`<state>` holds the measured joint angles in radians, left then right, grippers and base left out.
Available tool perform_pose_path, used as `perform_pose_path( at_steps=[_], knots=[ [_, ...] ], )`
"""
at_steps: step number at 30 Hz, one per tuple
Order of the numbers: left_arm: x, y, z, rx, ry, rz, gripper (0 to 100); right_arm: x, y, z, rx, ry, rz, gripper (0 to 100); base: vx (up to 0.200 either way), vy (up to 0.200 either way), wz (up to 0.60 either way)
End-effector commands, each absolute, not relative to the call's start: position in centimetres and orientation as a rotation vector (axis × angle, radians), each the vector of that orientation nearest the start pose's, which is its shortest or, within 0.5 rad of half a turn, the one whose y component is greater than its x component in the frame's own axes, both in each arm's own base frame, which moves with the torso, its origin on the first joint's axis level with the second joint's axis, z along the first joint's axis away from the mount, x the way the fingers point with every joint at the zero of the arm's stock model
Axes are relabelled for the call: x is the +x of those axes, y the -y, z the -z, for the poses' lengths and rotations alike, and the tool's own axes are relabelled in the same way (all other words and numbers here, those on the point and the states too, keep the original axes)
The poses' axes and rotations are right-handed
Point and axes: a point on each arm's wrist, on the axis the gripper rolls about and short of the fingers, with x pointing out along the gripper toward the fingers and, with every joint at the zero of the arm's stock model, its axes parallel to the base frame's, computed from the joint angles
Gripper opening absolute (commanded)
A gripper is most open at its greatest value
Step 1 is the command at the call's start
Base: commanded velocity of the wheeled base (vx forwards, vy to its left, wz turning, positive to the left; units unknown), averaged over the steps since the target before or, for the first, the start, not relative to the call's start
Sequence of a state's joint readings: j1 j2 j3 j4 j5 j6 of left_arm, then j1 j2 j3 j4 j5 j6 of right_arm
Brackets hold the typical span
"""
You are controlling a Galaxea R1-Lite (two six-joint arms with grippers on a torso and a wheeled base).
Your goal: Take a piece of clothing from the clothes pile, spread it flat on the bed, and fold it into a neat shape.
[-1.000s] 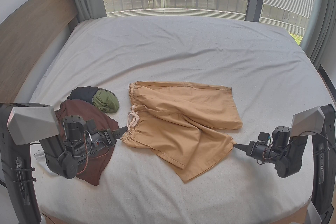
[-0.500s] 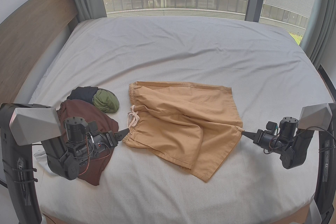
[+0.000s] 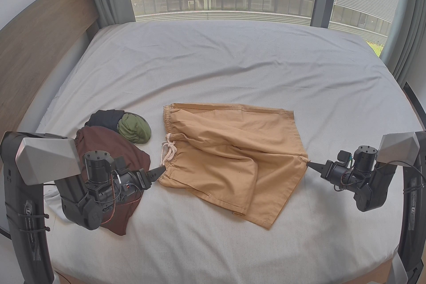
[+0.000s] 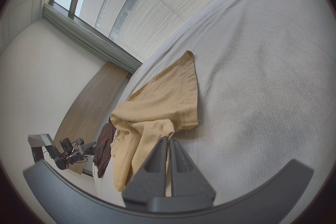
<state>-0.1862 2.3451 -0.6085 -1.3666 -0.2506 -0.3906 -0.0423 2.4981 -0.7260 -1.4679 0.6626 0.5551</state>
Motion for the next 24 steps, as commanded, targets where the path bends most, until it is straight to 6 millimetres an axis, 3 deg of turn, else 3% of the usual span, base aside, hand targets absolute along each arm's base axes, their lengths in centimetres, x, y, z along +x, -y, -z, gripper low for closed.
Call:
perform_pose_path(
  at_steps=[1, 9, 10, 17, 24],
  knots=[
    [34.3, 7.0, 0.8, -0.393, -0.455, 0.352, 100, 37.6, 0.2, 3.9, 0.639, -0.453, -0.518, 0, 0.0, 0.0, 0.0],
    [34.4, 7.0, 0.8, -0.392, -0.454, 0.352, 100, 37.6, 0.2, 4.1, 0.636, -0.448, -0.519, 0, 0.0, 0.0, 0.0],
    [34.4, 7.0, 0.8, -0.392, -0.452, 0.352, 100, 37.7, 0.2, 4.0, 0.635, -0.443, -0.52, 100, 0.0, 0.0, 0.0],
    [34.4, 7.0, 0.8, -0.392, -0.453, 0.351, 100, 35.8, -0.4, 4.4, 0.617, -0.501, -0.528, 100, 0.0, 0.0, 0.0],
    [34.4, 7.0, 0.8, -0.392, -0.451, 0.349, 100, 33.8, -3.3, 5.9, 0.586, -0.606, -0.588, 100, 0.0, 0.0, 0.0]
  ],
)
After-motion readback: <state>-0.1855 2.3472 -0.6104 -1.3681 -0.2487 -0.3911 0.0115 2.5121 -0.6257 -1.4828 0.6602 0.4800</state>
